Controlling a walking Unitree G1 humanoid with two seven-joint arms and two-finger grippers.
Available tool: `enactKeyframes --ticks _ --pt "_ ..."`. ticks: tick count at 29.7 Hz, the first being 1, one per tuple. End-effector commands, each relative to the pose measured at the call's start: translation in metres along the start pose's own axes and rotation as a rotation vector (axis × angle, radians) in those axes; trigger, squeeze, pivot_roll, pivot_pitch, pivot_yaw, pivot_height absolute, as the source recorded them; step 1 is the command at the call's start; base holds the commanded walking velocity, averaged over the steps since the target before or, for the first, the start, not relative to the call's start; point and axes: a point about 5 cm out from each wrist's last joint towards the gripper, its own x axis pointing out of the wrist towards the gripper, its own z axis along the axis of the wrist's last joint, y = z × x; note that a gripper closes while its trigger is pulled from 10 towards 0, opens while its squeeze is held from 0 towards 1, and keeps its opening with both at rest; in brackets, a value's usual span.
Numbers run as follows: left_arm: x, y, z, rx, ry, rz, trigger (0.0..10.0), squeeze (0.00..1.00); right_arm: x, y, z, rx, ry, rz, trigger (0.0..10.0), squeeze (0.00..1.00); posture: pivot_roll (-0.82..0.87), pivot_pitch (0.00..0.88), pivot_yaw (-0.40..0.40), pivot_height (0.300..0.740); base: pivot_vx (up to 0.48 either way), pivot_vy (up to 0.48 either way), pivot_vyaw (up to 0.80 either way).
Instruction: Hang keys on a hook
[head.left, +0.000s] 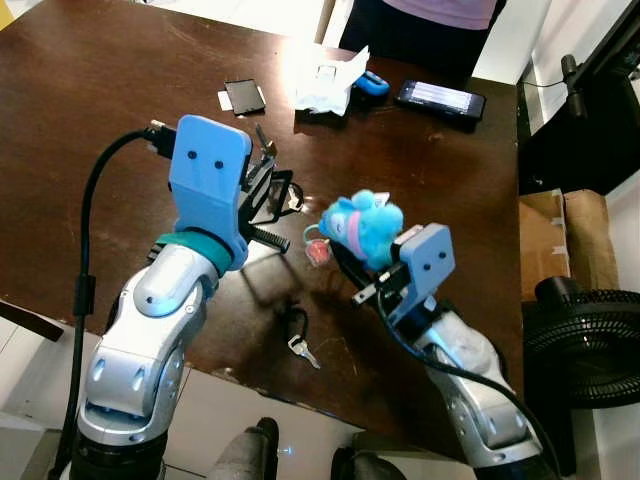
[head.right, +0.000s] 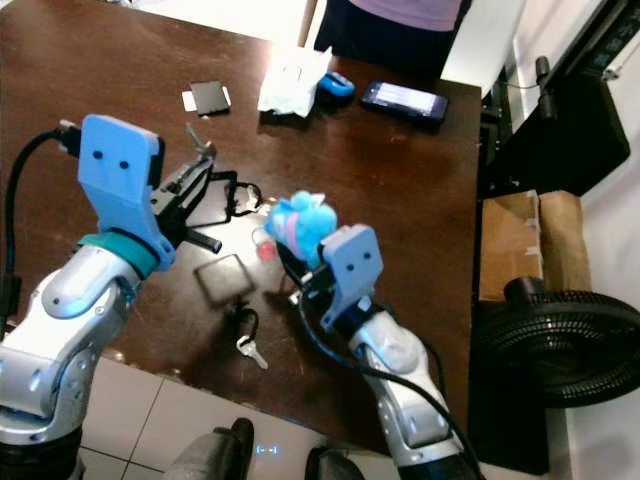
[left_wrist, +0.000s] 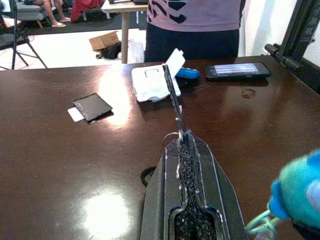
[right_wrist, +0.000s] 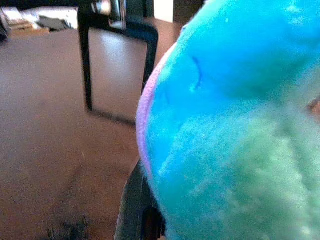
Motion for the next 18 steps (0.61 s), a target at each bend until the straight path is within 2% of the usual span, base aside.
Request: enactKeyframes --ticks 1,2,4,5,7,10,13,18 --pt "0.001 -0.002 -0.004 0.007 0.014 -0.003 10.0 0.0 0.002 -0.002 0.012 0.01 -0.042 -0.015 2.9 0.0 0.09 0.164 0.076 0.74 0.0 0.0 0.0" --pt "0.001 -0.003 -0.004 0.007 0.014 -0.003 10.0 0.0 0.005 -0.004 0.019 0.014 -0.064 -0.022 8.0 0.0 0.09 0.164 0.076 0.74 0.0 0.0 0.0" --pt "0.001 -0.003 -0.004 0.007 0.014 -0.003 10.0 0.0 0.005 -0.004 0.019 0.014 -0.064 -0.022 8.0 0.0 0.09 0.164 0.076 0.74 0.0 0.0 0.0" --pt "0.001 -0.003 -0.005 0.006 0.016 -0.003 10.0 0.0 0.007 -0.006 0.026 0.02 -0.09 -0.03 10.0 0.0 0.08 0.163 0.074 0.74 0.0 0.0 0.0" --pt "0.002 -0.002 -0.008 0.0 0.027 0.004 10.0 0.0 0.008 -0.011 0.035 0.029 -0.129 -0.068 10.0 0.0 0.08 0.161 0.072 0.74 0.0 0.0 0.0" --pt "0.001 -0.001 -0.011 -0.012 0.039 0.014 10.0 0.0 0.007 -0.013 0.037 0.019 -0.141 -0.094 10.0 0.0 0.08 0.16 0.073 0.74 0.0 0.0 0.0" --pt "0.0 0.007 -0.021 -0.03 0.08 0.063 10.0 0.0 0.004 -0.016 0.04 -0.086 -0.177 -0.179 10.0 0.0 0.08 0.161 0.073 0.74 0.0 0.0 0.0" --pt "0.0 0.013 -0.026 -0.032 0.099 0.093 10.0 0.0 0.004 -0.014 0.042 -0.179 -0.192 -0.233 10.0 0.0 0.08 0.161 0.075 0.74 0.0 0.0 0.0"
